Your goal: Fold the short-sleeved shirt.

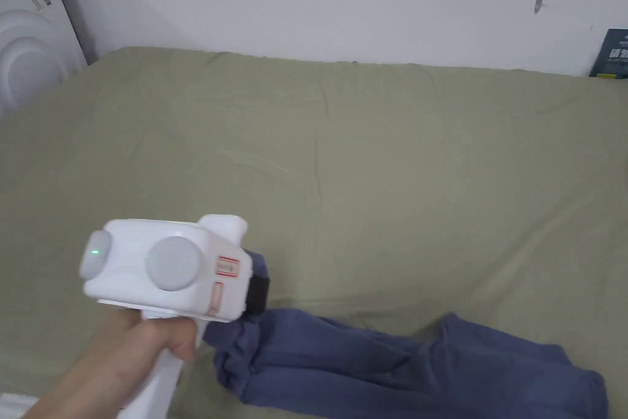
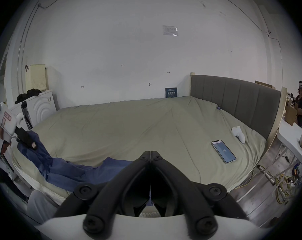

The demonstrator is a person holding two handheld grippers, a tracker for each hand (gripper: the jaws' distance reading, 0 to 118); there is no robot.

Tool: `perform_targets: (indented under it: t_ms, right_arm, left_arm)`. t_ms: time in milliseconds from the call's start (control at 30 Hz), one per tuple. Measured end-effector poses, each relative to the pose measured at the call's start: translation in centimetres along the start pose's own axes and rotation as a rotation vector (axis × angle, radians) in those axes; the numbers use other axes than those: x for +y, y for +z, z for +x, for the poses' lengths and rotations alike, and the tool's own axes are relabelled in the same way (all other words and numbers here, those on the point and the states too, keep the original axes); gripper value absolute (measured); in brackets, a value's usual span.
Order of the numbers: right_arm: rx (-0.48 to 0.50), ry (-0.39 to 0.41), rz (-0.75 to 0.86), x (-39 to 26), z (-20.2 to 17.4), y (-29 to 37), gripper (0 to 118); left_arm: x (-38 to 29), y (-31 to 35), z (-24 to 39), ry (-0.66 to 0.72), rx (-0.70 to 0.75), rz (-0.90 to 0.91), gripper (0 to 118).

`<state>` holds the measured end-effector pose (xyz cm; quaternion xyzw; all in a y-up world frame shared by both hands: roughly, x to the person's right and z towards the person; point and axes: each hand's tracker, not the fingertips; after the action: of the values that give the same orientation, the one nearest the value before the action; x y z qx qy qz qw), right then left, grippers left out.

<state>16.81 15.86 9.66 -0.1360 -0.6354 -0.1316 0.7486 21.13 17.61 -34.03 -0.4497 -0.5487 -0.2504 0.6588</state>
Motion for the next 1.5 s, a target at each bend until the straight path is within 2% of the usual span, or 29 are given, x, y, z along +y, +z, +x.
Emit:
perform_targets:
  t_ms: [100,267,300,333,367,400,433,467,500,600,700,733,767,800,833,900,1000,1033,1167,1233,1333,1500]
  right_arm:
    - [0.009,-0.006,-0.005,-0.2,0.3,0.0,1]
    - [0.022,-0.011,-0.012,-0.5,0.3,0.1,1]
    - [0.029,-0.013,-0.015,-0.6,0.4,0.0,1]
    - [0.033,-0.017,-0.020,-0.6,0.4,0.0,1]
    - [0.034,-0.018,-0.028,-0.7,0.5,-0.1,1]
    - [0.039,-0.019,-0.031,-0.7,0.5,-0.1,1]
    - [0.040,-0.020,-0.033,-0.8,0.6,-0.1,1]
    - [0.039,-0.017,-0.035,-0.8,0.6,-0.1,1]
    - [0.038,-0.017,-0.035,-0.8,0.7,-0.1,1]
    - [0.047,-0.034,-0.050,-1.0,0.8,-0.3,1]
    - [0.059,-0.040,-0.067,-1.2,0.5,-0.8,1]
    - [0.061,-0.037,-0.069,-1.3,0.3,-0.9,1]
    - [0.061,-0.034,-0.069,-1.4,0.1,-0.9,1]
    - [0.064,-0.032,-0.072,-1.3,0.0,-1.0,1]
    - [0.072,-0.031,-0.077,-1.4,-0.1,-1.1,1]
    - [0.077,-0.032,-0.081,-1.5,-0.4,-1.2,1]
    - [0.080,-0.031,-0.097,-1.7,-0.8,-1.1,1]
    - [0.077,-0.030,-0.097,-1.7,-0.8,-1.0,1]
    - [0.065,-0.016,-0.118,-1.8,-0.7,-1.0,1]
    - [0.053,-0.009,-0.132,-1.9,-0.5,-1.1,1]
    - [0.045,-0.007,-0.139,-1.9,-0.2,-1.3,1]
    - [0.050,-0.012,-0.157,-2.0,-0.5,-2.1,1]
  left_arm:
    - [0.0,-3.2,4.1,-0.070,0.080,-0.058,6]
    - [-1.0,-8.3,10.1,-0.122,0.099,-0.119,7]
    - [-1.1,-9.2,10.8,-0.129,0.106,-0.124,22]
    - [-1.3,-10.2,11.4,-0.141,0.117,-0.125,78]
    - [-1.6,-10.9,11.7,-0.161,0.105,-0.122,117]
    - [-1.8,-11.5,12.1,-0.181,0.094,-0.129,115]
    - [-2.1,-11.8,12.2,-0.196,0.077,-0.176,108]
    - [-2.3,-11.1,12.4,-0.208,0.112,-0.156,108]
    - [-2.2,-10.7,12.4,-0.221,0.062,-0.142,108]
    - [-1.8,-6.8,10.6,-0.149,-0.025,-0.109,107]
    - [-1.2,-2.9,6.1,-0.068,-0.093,-0.044,104]
    - [-1.0,-2.0,4.1,0.006,-0.144,-0.003,94]
    - [-0.7,-1.5,2.4,0.057,-0.177,0.035,71]
    - [-0.3,-2.0,0.9,0.091,-0.188,0.025,32]
    - [0.0,-2.7,-0.5,0.130,-0.186,-0.003,0]
    - [0.4,-4.3,-2.4,0.201,-0.194,0.005,0]
    - [0.6,-8.4,-2.0,0.182,-0.269,-0.078,0]
    - [0.1,-9.8,-0.9,0.218,-0.335,-0.115,0]
    - [-2.6,-14.3,4.7,0.182,-0.508,-0.220,0]
    - [-3.8,-15.6,6.6,0.171,-0.520,-0.228,0]
    - [-4.2,-16.1,6.1,0.224,-0.639,-0.208,0]
    - [-3.4,-15.2,4.5,0.199,-0.614,-0.220,0]
